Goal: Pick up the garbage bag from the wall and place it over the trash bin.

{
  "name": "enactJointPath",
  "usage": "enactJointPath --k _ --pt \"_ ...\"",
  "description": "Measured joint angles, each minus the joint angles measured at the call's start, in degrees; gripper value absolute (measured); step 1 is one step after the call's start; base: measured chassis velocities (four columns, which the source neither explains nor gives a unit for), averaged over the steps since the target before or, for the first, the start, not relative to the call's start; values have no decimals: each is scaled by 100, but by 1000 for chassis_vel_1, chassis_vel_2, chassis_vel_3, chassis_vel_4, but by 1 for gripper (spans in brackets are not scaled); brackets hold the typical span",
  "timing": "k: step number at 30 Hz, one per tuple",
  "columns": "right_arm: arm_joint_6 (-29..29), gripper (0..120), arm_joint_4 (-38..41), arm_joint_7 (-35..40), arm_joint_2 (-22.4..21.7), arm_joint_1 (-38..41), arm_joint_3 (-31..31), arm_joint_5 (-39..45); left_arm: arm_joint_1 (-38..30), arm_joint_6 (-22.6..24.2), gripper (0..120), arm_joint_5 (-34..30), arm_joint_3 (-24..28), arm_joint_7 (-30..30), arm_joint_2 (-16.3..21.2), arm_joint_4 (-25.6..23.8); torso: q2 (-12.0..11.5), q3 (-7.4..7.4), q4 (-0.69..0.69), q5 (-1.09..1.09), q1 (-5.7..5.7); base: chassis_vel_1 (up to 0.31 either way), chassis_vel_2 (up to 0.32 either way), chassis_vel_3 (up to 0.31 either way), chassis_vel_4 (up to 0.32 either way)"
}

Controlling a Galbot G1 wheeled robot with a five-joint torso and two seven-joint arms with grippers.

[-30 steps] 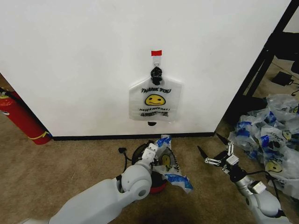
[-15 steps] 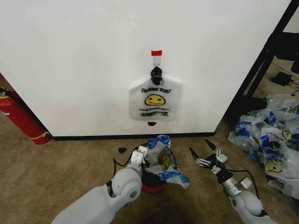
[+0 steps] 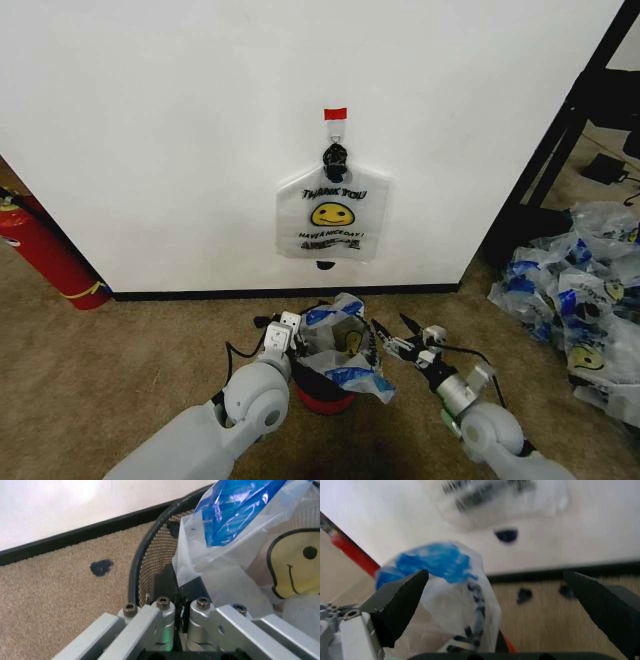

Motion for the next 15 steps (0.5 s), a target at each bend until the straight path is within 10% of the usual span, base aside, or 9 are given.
enactJointPath --k 6,15 --pt "-1539 100 38 212 -292 563 -165 206 19 -33 0 184 106 58 -93 48 0 0 1 -1 0 0 0 0 0" --pt "-2032 100 -108 393 -260 1287 -870 50 -19 -56 0 289 151 137 -168 109 0 0 0 0 1 0 0 0 0"
